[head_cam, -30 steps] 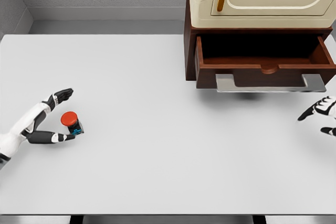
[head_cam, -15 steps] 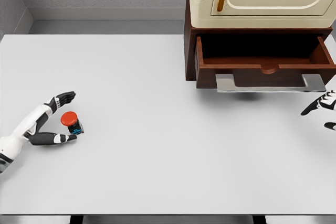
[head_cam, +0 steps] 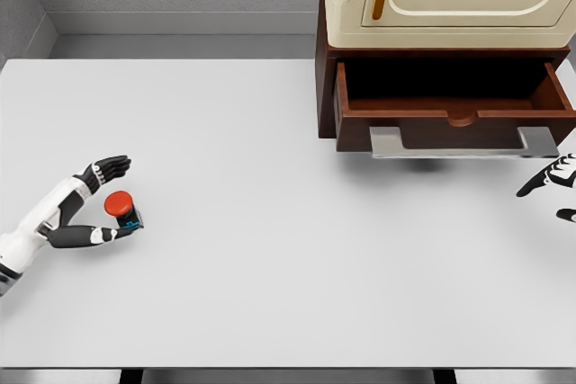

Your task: Put the switch into the drawer with left arm, and close the drawer with right arm

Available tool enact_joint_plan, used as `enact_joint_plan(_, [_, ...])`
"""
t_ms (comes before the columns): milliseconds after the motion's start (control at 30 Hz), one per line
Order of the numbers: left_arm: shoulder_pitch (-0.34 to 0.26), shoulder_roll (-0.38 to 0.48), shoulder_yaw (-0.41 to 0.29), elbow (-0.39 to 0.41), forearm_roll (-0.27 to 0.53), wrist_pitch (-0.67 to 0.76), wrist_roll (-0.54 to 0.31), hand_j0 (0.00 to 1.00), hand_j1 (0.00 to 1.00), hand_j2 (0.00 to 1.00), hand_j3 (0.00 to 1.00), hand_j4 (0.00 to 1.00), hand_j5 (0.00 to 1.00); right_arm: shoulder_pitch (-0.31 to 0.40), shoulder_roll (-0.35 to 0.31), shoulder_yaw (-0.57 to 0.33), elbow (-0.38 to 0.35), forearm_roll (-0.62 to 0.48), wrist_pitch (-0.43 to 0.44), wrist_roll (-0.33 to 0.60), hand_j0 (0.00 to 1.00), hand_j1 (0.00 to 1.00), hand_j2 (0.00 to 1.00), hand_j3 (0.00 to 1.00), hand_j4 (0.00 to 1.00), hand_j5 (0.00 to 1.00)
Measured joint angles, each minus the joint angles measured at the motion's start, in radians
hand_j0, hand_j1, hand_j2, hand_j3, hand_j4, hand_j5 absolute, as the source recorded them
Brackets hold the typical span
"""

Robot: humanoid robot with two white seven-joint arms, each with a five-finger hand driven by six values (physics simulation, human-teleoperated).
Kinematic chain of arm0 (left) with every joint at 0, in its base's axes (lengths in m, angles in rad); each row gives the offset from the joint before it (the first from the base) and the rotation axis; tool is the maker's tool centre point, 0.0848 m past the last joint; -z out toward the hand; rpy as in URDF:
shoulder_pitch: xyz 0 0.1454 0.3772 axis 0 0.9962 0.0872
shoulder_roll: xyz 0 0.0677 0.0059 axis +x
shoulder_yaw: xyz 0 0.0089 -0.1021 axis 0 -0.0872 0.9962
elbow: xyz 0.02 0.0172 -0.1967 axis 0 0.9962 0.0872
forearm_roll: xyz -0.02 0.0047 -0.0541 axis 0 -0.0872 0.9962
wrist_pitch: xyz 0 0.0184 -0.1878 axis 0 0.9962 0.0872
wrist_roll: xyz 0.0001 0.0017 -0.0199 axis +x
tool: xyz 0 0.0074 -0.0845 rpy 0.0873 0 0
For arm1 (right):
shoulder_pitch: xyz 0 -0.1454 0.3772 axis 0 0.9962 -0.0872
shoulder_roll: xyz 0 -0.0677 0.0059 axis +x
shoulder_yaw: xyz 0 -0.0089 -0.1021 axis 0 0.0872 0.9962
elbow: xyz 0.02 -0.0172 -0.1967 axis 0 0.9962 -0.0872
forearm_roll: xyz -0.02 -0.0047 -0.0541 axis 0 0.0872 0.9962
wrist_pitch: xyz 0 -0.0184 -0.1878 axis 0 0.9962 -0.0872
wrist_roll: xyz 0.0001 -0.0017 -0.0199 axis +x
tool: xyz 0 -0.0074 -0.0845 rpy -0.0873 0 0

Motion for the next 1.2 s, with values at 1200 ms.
enact_joint_plan(1200, [-0.006, 0.001, -0.059, 0.049, 0.000, 0.001, 0.001, 0.51, 0.51, 0.51, 0.51, 0.51, 0.51, 0.000, 0.000, -0.014, 0.000, 0.000, 0.000, 0.000, 0.67, 0.67, 0.67, 0.67, 0.67, 0.67])
